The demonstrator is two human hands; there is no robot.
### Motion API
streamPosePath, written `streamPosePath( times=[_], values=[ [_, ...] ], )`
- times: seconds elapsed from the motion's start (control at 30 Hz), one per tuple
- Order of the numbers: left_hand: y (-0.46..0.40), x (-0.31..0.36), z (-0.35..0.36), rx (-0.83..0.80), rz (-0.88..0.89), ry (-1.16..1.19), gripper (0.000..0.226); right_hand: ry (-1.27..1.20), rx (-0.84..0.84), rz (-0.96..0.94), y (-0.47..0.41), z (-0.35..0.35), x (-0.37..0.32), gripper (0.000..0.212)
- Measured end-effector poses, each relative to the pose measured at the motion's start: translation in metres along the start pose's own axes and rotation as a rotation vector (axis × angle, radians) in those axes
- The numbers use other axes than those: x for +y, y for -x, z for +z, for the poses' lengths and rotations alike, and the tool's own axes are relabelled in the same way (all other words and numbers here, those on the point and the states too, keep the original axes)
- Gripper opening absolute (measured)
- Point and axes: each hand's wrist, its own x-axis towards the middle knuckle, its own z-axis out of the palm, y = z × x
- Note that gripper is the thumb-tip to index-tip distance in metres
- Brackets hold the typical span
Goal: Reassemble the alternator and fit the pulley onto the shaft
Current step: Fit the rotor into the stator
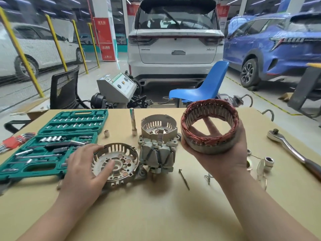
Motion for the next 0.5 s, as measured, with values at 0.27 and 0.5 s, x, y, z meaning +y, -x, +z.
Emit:
streamPosePath(
  times=[0.27, 0.5],
  values=[
    [-0.044, 0.087, 0.022, -0.380, 0.018, 0.225, 0.126, -0.012, 0.058, -0.026, -0.008, -0.007, 0.007, 0.085],
    [-0.117, 0.119, 0.042, -0.839, -0.009, 0.009, 0.117, -0.016, 0.082, -0.036, -0.007, -0.012, 0.006, 0.081]
  ],
)
